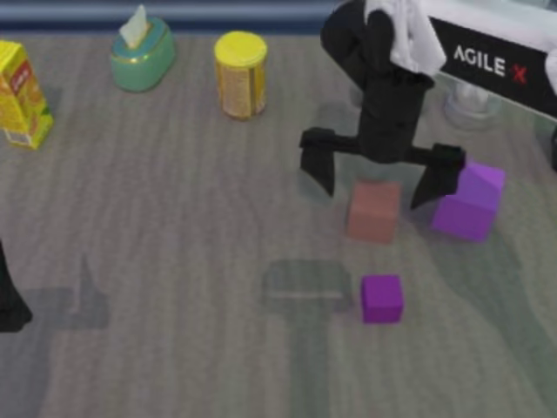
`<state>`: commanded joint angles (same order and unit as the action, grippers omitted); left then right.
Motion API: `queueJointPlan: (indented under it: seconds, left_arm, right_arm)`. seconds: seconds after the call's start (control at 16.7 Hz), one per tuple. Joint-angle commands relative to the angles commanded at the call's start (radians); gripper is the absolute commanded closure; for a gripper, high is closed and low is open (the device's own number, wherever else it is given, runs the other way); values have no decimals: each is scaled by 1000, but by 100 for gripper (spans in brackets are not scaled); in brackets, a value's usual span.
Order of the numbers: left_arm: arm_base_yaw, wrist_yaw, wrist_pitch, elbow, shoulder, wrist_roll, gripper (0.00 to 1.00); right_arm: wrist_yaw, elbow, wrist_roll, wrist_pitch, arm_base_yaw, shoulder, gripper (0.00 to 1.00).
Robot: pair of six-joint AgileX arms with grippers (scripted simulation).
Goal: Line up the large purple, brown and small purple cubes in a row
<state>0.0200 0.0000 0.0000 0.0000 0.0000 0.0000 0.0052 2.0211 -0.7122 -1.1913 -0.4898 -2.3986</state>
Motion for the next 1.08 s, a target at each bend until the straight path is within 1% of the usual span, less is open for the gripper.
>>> queueJointPlan:
  seconds: [0.24,0.54,1.08]
  left_arm:
    - [0,0,0,0,0,0,0]
    - [0,0,0,0,0,0,0]
    - [0,0,0,0,0,0,0]
  right_arm:
    - [0,-110,-3,142,-3,-31,0]
    - [0,-123,-4,157,-3,-36,0]
    - [0,-123,-4,157,-3,-36,68]
